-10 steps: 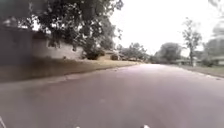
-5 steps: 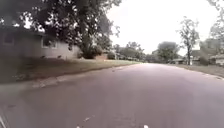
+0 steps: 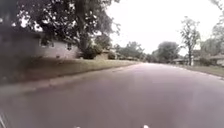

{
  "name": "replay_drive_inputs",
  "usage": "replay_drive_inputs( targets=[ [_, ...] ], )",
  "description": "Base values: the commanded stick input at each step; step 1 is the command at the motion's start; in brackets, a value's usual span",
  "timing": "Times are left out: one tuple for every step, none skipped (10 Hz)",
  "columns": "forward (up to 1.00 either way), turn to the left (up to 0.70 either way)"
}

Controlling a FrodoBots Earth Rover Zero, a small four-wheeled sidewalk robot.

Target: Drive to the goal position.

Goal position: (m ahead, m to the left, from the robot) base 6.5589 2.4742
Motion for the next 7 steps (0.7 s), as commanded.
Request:
replay_drive_inputs(
  targets=[
    [0.50,0.00],
    [0.50,0.00],
    [0.50,0.00],
    [0.50,0.00],
    [0.50,0.00],
    [0.50,0.00],
    [0.50,0.00]
  ],
)
